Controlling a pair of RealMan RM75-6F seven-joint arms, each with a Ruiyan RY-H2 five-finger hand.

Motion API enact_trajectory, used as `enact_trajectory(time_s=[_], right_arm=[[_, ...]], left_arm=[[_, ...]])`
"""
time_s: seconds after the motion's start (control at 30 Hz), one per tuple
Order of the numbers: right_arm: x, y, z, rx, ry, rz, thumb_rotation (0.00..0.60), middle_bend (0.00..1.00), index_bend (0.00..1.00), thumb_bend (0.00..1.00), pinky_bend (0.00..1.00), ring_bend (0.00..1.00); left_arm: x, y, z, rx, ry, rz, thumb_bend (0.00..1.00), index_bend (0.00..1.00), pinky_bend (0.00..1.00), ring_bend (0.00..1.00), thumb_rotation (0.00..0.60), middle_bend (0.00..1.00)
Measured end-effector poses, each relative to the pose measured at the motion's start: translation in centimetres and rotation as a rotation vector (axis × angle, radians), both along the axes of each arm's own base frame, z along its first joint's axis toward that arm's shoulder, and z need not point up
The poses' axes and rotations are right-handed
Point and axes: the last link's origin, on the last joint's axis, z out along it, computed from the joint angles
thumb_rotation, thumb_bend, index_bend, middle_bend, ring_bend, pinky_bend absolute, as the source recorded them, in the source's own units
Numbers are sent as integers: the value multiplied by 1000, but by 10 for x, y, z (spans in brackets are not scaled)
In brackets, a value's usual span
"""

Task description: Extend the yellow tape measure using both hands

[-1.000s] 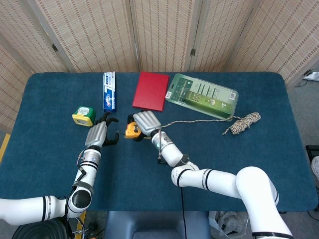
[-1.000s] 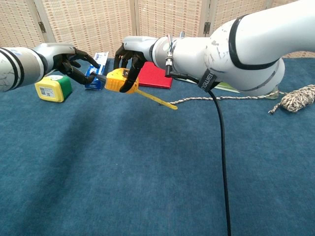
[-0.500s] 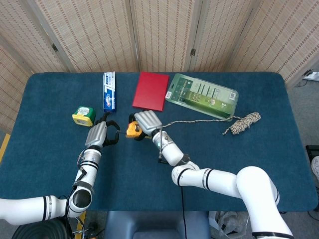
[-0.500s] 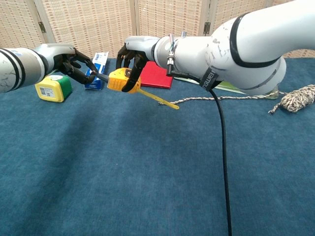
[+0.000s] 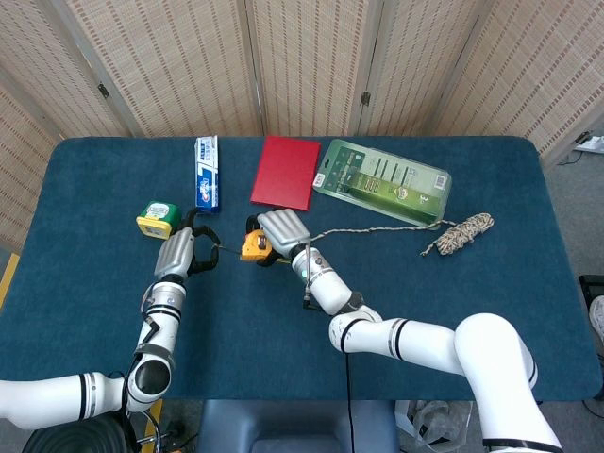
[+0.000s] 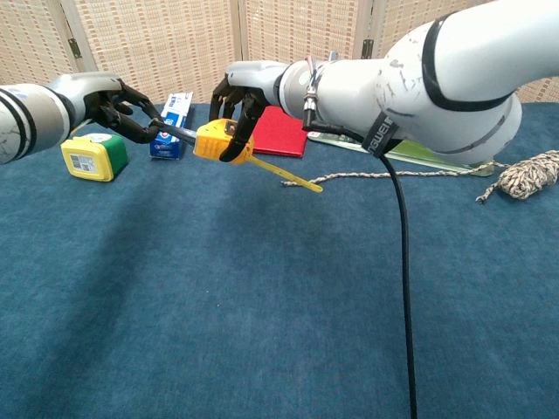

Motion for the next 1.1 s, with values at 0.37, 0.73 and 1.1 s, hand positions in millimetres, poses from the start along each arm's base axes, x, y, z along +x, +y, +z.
enact_trajectory(time_s=[0.37,0.73,1.1], right_arm=[[-23,-3,18,-29,27,-23,600,528,580,212,182,441],[-66,-2,50,-66,87,-35,600,528,587,212,182,451],[-106,2,84,-107,122,-38,600,528,587,212,182,451]], left_arm=[[-20,2,16,27,8,30,549,546,6,0,600,24],[-44,3,35,34,6,66,550,546,6,0,600,24],[-65,-1,50,32,40,87,550,546,6,0,600,24]])
